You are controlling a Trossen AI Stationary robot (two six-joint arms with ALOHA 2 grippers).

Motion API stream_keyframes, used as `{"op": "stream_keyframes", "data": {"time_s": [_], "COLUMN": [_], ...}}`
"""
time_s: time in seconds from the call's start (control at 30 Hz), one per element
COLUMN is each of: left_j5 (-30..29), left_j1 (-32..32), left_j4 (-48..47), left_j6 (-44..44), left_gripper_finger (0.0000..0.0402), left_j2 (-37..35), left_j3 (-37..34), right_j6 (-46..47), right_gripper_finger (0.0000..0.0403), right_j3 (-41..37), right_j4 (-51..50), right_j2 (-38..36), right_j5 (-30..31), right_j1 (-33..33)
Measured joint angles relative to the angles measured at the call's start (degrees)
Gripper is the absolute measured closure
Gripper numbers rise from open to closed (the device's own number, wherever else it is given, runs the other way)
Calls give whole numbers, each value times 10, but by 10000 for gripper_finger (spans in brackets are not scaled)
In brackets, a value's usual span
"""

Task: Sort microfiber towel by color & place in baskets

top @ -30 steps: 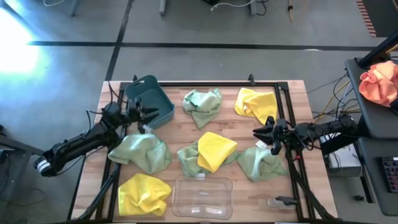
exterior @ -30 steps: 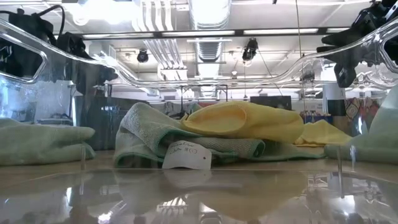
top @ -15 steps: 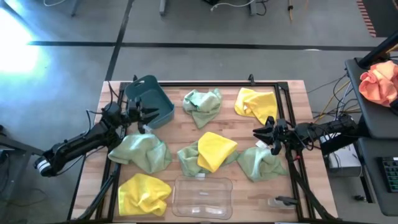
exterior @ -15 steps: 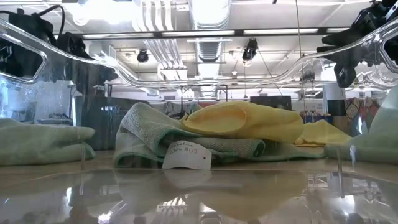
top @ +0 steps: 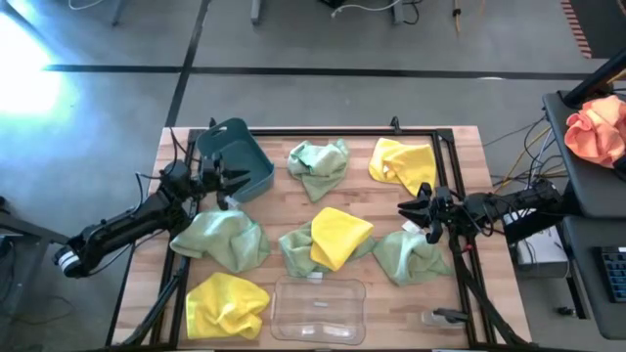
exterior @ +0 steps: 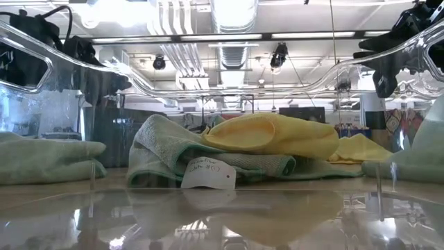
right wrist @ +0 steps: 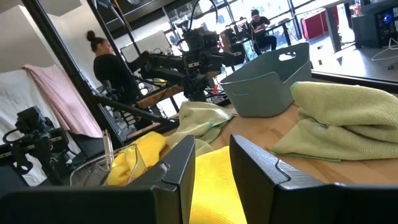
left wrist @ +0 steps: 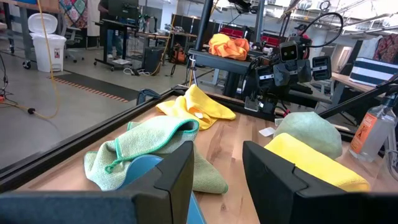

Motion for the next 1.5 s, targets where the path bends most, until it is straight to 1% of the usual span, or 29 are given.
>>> {"op": "stream_keyframes", "data": {"time_s": [0.6,0.77,1.5], "left_j5": [0,0,0], "left_j1": [0,0,0], "left_j4": [0,0,0], "left_j6": [0,0,0], "left_gripper_finger": [278,278,278], "left_j2": [0,0,0], "left_j3": [0,0,0], "right_j6": [0,-14,5], "right_gripper_finger": [310,310,310], "right_j3": [0,0,0], "right_j4": [0,0,0], "right_j2": [0,0,0], "right_j5": [0,0,0], "right_j1": [0,0,0]}}
